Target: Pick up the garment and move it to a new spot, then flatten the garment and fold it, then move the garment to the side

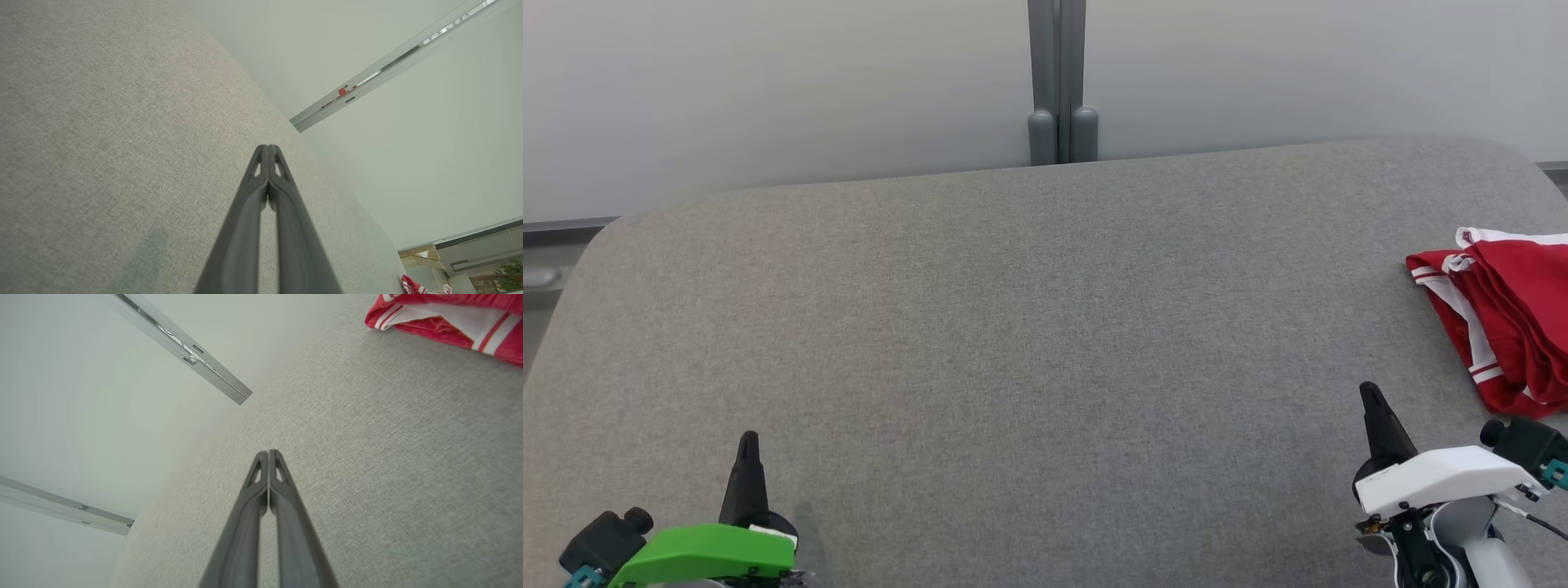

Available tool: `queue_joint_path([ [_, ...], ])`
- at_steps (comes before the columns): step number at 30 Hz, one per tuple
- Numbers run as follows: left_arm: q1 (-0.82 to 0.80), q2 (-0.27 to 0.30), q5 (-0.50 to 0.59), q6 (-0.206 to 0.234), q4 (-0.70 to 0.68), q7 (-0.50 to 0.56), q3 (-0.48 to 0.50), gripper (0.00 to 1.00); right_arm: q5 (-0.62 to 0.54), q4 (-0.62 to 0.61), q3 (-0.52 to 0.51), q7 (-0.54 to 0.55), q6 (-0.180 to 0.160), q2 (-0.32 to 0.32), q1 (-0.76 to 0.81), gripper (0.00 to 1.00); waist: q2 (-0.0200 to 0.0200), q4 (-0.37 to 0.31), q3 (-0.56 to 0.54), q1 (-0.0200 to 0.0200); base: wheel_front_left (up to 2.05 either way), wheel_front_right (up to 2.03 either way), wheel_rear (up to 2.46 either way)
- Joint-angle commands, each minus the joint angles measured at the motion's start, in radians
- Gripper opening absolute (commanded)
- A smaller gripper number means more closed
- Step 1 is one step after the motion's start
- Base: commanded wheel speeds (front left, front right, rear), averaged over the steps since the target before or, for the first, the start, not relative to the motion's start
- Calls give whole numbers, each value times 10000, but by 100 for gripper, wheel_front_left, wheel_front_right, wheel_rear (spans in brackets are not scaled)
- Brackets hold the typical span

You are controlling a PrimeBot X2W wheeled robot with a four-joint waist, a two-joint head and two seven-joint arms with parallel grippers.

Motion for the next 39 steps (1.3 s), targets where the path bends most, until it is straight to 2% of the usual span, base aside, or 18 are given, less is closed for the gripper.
queue_joint_path([
  [1,-317,38,-337,-11,-136,66,71,0,380,-161,-52,61,-4,-9,-281,0,0,-1,2,0,0,0,0],
  [14,-455,36,-1755,-15,-250,477,165,0,2095,-253,-160,341,-5,41,-324,0,0,-17,25,0,0,0,0],
  [39,-647,31,-3915,-21,-395,1108,306,0,4671,-380,-324,777,-5,107,-386,0,0,-44,65,0,0,0,0],
])
